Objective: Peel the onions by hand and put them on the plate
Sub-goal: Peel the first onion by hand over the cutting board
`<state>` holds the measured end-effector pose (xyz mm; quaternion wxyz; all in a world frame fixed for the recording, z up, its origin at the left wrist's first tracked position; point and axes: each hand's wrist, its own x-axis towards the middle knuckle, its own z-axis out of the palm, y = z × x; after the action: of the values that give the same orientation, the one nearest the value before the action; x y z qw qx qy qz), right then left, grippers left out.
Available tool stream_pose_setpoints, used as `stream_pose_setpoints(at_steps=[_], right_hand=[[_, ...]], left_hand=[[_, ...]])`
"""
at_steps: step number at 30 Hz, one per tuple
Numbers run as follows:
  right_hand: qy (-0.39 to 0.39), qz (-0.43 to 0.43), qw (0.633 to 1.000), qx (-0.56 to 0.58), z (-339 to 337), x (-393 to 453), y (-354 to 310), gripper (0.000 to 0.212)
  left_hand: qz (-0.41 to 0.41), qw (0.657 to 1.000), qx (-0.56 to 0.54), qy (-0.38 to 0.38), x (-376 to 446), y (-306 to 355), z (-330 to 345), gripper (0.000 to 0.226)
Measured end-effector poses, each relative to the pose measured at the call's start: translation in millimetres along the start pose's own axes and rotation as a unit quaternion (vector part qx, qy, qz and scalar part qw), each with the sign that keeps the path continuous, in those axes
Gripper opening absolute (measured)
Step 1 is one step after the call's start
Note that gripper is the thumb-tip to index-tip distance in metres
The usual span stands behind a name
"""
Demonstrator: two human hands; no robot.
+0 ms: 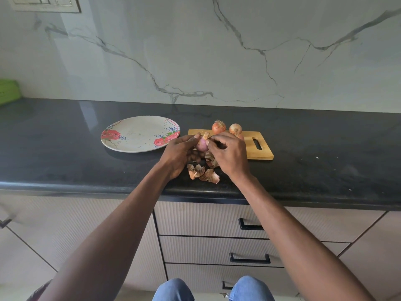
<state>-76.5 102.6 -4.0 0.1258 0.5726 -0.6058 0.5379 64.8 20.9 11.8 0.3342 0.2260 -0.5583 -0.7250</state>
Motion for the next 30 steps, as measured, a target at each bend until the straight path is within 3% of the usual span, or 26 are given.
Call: stream_pose_setpoints(at_steps=[11, 19, 30], right_hand=[[0.023, 0.016, 0.999, 0.036, -2.3, 0.7, 1.9, 0.009], [0.013, 0.004, 0.999, 0.032, -0.8, 0.3, 3.4, 0.013], [0.006, -0.023, 1.0, -0.008, -0.9, -1.4, 1.0, 0.005]], left_hand=[[-0.003, 1.0, 0.014, 0.024, 5.0, -2.8, -2.7, 0.019], [0.007, 0.999, -0.049, 0.011, 0.1, -0.2, 0.1, 0.017], [0.016, 1.0, -0.014, 0.002, 1.7, -3.8, -2.3, 0.019]])
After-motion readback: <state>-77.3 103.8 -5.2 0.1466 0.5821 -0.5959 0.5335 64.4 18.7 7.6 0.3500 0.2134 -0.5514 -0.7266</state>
